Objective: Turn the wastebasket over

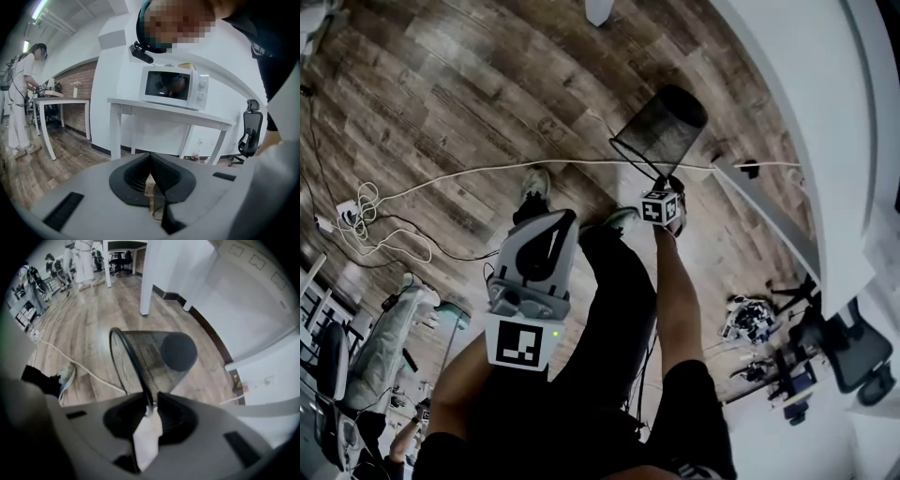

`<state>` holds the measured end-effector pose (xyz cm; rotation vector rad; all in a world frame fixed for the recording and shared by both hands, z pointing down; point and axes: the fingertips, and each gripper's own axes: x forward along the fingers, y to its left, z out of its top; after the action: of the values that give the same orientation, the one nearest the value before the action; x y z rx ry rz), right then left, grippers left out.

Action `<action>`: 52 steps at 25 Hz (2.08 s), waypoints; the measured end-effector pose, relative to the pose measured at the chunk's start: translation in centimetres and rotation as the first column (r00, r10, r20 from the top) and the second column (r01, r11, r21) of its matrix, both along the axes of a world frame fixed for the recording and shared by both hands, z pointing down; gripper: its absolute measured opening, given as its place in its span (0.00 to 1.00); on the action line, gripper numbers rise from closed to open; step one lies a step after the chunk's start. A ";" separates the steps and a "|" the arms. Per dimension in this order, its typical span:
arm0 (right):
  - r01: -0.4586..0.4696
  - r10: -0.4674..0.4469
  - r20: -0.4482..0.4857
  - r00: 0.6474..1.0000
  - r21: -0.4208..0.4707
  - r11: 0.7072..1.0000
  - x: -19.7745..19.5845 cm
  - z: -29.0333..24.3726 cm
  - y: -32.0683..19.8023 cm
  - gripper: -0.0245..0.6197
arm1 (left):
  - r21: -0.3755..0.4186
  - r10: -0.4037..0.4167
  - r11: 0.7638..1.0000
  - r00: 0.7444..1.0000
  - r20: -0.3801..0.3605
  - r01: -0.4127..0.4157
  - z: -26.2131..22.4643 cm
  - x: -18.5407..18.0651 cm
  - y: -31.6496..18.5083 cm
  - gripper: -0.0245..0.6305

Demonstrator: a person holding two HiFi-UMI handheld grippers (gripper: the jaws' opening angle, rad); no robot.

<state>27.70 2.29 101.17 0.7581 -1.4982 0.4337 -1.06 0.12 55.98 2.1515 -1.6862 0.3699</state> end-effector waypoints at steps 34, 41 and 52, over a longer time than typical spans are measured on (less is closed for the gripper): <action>-0.459 0.545 0.275 0.793 -0.320 0.829 -4.6 -10.0 0.2 0.13 | -0.314 0.018 0.949 0.997 -0.081 -0.043 8.8 -1.5 2.4 0.37; -0.433 0.609 0.368 0.703 -0.459 0.776 -8.6 -16.8 2.7 0.13 | -0.494 -0.020 0.869 0.996 -0.085 -0.025 15.4 -2.9 5.8 0.43; -0.363 0.673 0.464 0.576 -0.592 0.719 -13.2 -24.6 2.4 0.13 | -0.643 -0.042 0.764 0.990 -0.136 -0.056 21.8 -4.2 7.8 0.21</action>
<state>14.52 4.69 76.57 0.7134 -1.6845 1.6149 -5.29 7.92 77.76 1.6157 -1.2190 0.6708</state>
